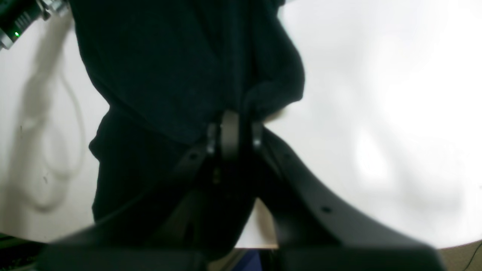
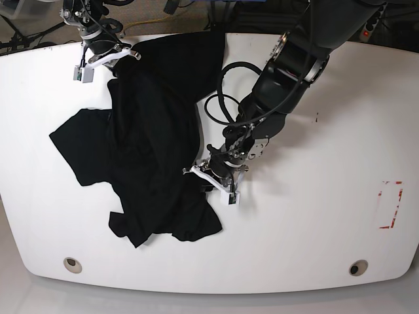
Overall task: Fold the T-shirt properly
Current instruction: 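Pinch the shirt middle with the left gripper and drag it outward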
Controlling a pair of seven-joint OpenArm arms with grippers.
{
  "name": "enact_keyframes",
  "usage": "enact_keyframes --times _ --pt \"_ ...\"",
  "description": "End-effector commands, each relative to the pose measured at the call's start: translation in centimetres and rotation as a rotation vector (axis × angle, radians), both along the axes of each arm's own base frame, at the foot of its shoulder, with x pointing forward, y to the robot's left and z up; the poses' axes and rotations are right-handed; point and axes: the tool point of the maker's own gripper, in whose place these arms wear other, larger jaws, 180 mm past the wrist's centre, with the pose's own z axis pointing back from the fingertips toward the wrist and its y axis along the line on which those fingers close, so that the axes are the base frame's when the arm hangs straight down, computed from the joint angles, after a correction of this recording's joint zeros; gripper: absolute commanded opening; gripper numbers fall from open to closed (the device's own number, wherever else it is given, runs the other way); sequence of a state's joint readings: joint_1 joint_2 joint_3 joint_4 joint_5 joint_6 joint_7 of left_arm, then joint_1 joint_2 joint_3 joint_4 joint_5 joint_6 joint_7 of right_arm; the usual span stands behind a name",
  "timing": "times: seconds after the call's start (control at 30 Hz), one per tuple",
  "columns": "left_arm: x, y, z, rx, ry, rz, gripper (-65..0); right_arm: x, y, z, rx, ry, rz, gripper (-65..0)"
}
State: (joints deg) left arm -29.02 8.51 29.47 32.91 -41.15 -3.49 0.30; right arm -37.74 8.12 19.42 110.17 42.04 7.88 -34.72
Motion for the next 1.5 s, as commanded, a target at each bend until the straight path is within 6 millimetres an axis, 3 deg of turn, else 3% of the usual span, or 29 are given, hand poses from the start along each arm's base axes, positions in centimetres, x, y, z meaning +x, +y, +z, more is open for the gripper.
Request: enact_keyframes --times 0.0,0.13,0.27,0.47,0.8,0.9,1.0,1.1,1.17,1.23,1.33,1.47 --pt "0.9 -0.7 1.4 -0.004 -0.031 -0.013 -65.0 0.5 -0.2 0.8 -0.004 -0.037 0.002 -65.0" --pt "0.9 -0.7 1.6 -0.017 -0.034 -0.006 -64.7 0.6 -0.2 0.9 -0.004 -0.040 0.002 -65.0" --pt "1.7 -1.6 4.4 -0.055 -0.099 -0.016 -64.7 0.7 -0.5 1.0 -0.017 -0.040 0.013 -65.0" --pt "1.6 0.5 5.4 -0.049 -0.150 -0.008 -64.7 0.8 -0.6 1.1 -0.021 -0.043 0.013 -65.0" --pt "-0.5 9.4 6.7 0.005 -0.166 0.073 -64.7 1.3 -0.6 1.2 -0.021 -0.056 0.015 -65.0" --pt "-1.6 11.5 6.7 0.030 -0.163 0.078 -64.7 1.4 -0.9 1.3 -0.033 -0.055 0.026 -65.0" --pt "-2.6 12.5 6.5 0.047 -0.156 0.070 -64.2 1.7 -0.9 1.4 -0.033 -0.061 0.027 -65.0" --pt "-3.0 12.3 6.2 0.050 -0.147 0.063 -63.9 1.5 -1.1 0.9 -0.030 -0.048 0.022 -65.0" --pt "-3.4 10.8 6.0 0.035 -0.141 0.040 -61.7 1.4 -1.2 0.5 -0.028 -0.038 0.018 -65.0" --pt "-3.8 8.8 6.0 0.018 -0.137 0.005 -55.4 1.4 -1.2 0.5 -0.027 -0.036 0.017 -65.0" --pt "-4.3 6.9 5.4 -0.001 -0.122 -0.020 -41.0 1.4 -1.2 0.5 -0.027 -0.036 0.017 -65.0" --pt "-3.4 3.6 4.9 -0.051 -0.079 -0.022 -25.8 1.4 -1.2 0.5 -0.029 -0.036 0.018 -65.0"
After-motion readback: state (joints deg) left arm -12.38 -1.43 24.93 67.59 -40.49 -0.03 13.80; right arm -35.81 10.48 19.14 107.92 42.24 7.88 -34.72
